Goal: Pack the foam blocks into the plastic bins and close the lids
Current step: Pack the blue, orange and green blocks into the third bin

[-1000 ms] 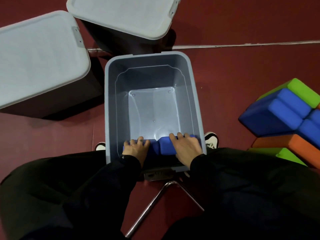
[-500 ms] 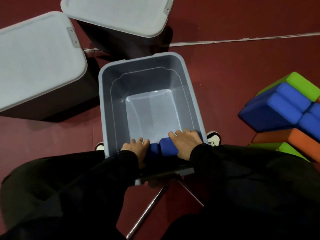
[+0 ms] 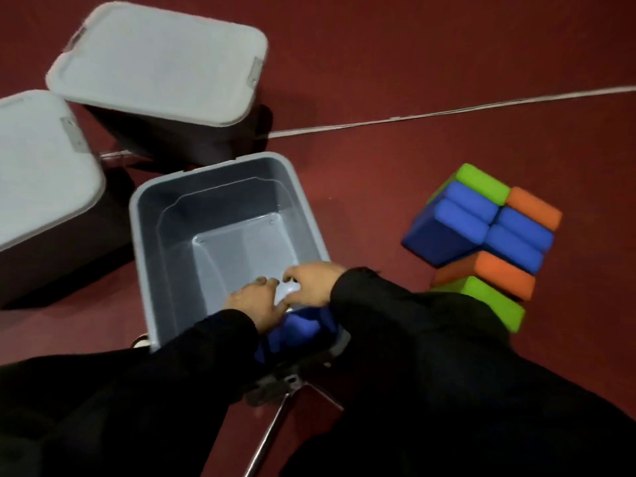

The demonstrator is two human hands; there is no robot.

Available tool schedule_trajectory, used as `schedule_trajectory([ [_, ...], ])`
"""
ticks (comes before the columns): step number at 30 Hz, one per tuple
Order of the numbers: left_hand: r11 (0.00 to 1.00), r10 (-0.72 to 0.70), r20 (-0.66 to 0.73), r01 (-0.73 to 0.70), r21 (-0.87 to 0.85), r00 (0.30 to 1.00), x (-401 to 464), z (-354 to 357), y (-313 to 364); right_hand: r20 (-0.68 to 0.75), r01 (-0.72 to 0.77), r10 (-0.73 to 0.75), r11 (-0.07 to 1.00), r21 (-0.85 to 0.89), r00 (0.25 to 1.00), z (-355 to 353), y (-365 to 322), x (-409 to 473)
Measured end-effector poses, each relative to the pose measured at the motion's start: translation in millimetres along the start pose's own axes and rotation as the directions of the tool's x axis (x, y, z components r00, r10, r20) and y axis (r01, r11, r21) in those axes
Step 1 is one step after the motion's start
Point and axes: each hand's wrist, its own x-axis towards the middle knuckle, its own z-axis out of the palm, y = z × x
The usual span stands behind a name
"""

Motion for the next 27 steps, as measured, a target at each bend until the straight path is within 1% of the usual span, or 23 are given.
schedule_trajectory([
  [2,0.99,0.103,-0.139,-0.115,-0.085,0.985,13,-25,42,-0.158,-0.026,0.049,0.989,0.144,0.986,-35,27,-23],
  [4,0.963,0.213,-0.237,-0.245,-0.115,0.948,26,-47,92,-0.299,-0.058,0.144,0.958,0.281,0.943,-60,66,-55],
  [6,0.927,0.338,-0.273,-0.368,-0.065,0.901,33,-64,145,-0.39,-0.094,0.285,0.893,0.441,0.876,-67,112,-89],
  [8,0.88,0.454,-0.259,-0.474,-0.016,0.852,37,-69,195,-0.441,-0.163,0.458,0.813,0.559,0.772,-52,164,-123],
  [10,0.824,0.558,-0.211,-0.566,0.028,0.803,41,-63,235,-0.413,-0.307,0.617,0.737,0.603,0.67,-18,217,-151],
  [12,0.781,0.624,-0.146,-0.619,0.082,0.768,46,-50,265,-0.316,-0.471,0.736,0.643,0.605,0.599,24,259,-172],
  [14,0.764,0.645,-0.1,-0.635,0.111,0.758,53,-32,285,-0.252,-0.585,0.809,0.565,0.582,0.531,63,290,-183],
  [15,0.762,0.646,-0.077,-0.638,0.11,0.759,58,-23,291,-0.238,-0.613,0.824,0.547,0.57,0.515,79,301,-184],
  [16,0.766,0.641,-0.047,-0.635,0.1,0.766,64,-15,296,-0.227,-0.625,0.824,0.547,0.557,0.519,94,308,-183],
  [19,0.79,0.607,0.074,-0.611,0.052,0.791,84,8,295,-0.201,-0.616,0.768,0.616,0.491,0.608,131,321,-168],
  [20,0.798,0.595,0.11,-0.601,0.04,0.796,89,13,293,-0.23,-0.626,0.755,0.643,0.441,0.614,141,323,-162],
  [21,0.802,0.588,0.13,-0.596,0.03,0.798,93,18,291,-0.278,-0.651,0.753,0.657,0.381,0.596,150,323,-157],
  [22,0.802,0.591,0.127,-0.597,0.016,0.797,97,22,287,-0.327,-0.682,0.753,0.657,0.321,0.572,157,323,-152],
  [24,0.796,0.602,0.093,-0.605,-0.002,0.793,104,29,282,-0.391,-0.732,0.741,0.649,0.207,0.546,162,319,-149],
  [25,0.795,0.604,0.083,-0.606,0.003,0.793,109,31,281,-0.423,-0.735,0.718,0.659,0.16,0.553,162,318,-149],
  [26,0.789,0.611,0.076,-0.614,0.015,0.788,113,31,280,-0.459,-0.709,0.673,0.695,0.124,0.58,162,318,-150],
  [27,0.773,0.631,0.07,-0.634,0.025,0.772,117,29,281,-0.48,-0.658,0.616,0.746,0.101,0.625,159,318,-150],
])
